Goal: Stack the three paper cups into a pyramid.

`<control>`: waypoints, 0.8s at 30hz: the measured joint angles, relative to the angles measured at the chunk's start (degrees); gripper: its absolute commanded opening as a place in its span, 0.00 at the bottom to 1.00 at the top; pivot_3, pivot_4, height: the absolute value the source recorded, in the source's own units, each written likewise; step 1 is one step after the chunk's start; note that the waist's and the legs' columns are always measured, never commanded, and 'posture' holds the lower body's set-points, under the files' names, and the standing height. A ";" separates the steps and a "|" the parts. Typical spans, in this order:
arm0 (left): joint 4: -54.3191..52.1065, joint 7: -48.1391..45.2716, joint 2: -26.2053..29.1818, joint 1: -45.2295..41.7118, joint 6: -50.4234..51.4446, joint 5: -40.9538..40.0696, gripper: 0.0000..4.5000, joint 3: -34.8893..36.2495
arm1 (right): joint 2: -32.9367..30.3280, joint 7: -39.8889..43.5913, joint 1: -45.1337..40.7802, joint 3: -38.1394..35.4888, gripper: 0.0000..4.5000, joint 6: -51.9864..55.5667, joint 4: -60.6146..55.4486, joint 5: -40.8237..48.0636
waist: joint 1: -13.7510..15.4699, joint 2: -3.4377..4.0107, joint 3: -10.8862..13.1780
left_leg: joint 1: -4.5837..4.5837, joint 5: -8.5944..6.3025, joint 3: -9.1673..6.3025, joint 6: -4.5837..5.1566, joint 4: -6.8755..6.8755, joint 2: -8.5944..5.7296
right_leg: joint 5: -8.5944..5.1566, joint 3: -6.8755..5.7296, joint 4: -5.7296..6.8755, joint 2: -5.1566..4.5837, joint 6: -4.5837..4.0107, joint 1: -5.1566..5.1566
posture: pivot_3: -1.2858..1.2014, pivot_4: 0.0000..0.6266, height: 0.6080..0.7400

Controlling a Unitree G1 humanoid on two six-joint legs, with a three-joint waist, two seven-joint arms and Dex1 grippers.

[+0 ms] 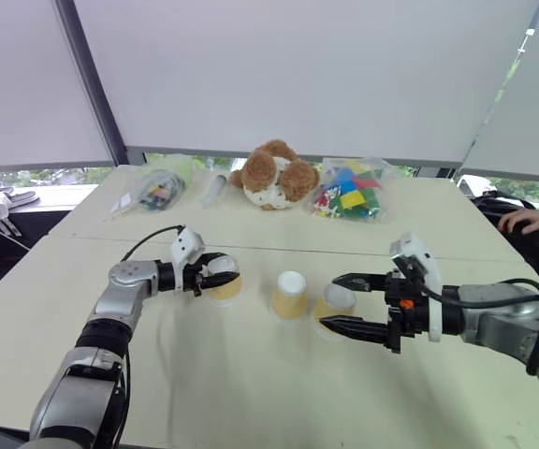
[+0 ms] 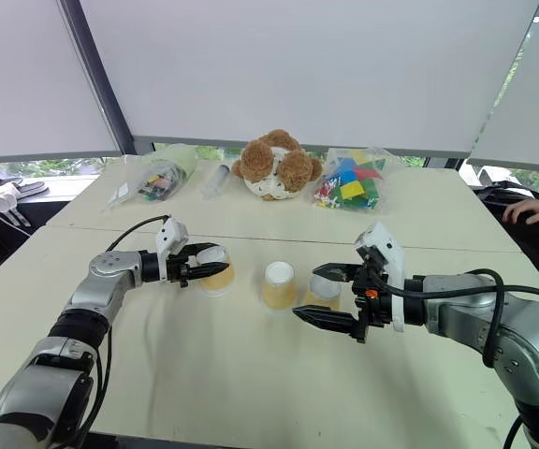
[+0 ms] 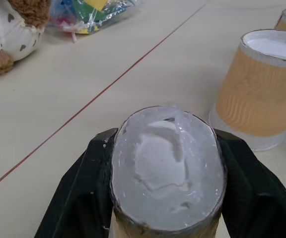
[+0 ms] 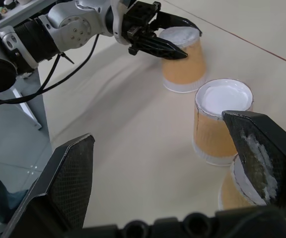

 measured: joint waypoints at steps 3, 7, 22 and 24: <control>0.05 -0.49 0.26 -1.04 1.12 -0.03 0.47 0.15 | -0.28 -0.44 1.10 -0.33 1.00 -0.15 -0.05 0.00 | 0.02 0.00 0.00 | -0.21 0.00 -0.04 0.00 0.20 0.01 | 0.00 -0.09 0.02 0.02 0.00 -0.06 | 0.52 0.24 1.00; -1.31 -6.54 5.16 -6.86 8.23 -1.55 0.47 0.41 | -3.09 -0.18 3.10 -1.90 1.00 -0.33 0.08 -0.56 | -0.01 -0.10 0.07 | -0.31 -0.01 -0.04 0.02 0.37 0.02 | 0.00 -0.16 0.05 0.06 0.00 -0.05 | 0.52 0.24 1.00; 5.42 -7.68 -14.02 -27.61 16.75 0.51 0.47 -3.43 | -6.26 -0.28 12.94 -13.30 1.00 -0.90 0.35 -2.06 | 0.07 -0.13 0.09 | -0.29 -0.09 -0.44 0.16 0.52 0.16 | -0.03 0.01 0.03 0.55 0.06 0.13 | 0.52 0.24 1.00; 6.36 -8.32 -16.27 -27.28 15.60 1.25 0.47 -4.91 | -5.62 -1.83 13.29 -15.10 1.00 -0.06 -1.41 -0.05 | -0.04 -0.13 0.09 | -0.29 -0.09 -0.50 0.16 0.48 0.21 | -0.03 0.06 0.05 0.67 0.04 0.10 | 0.52 0.24 1.00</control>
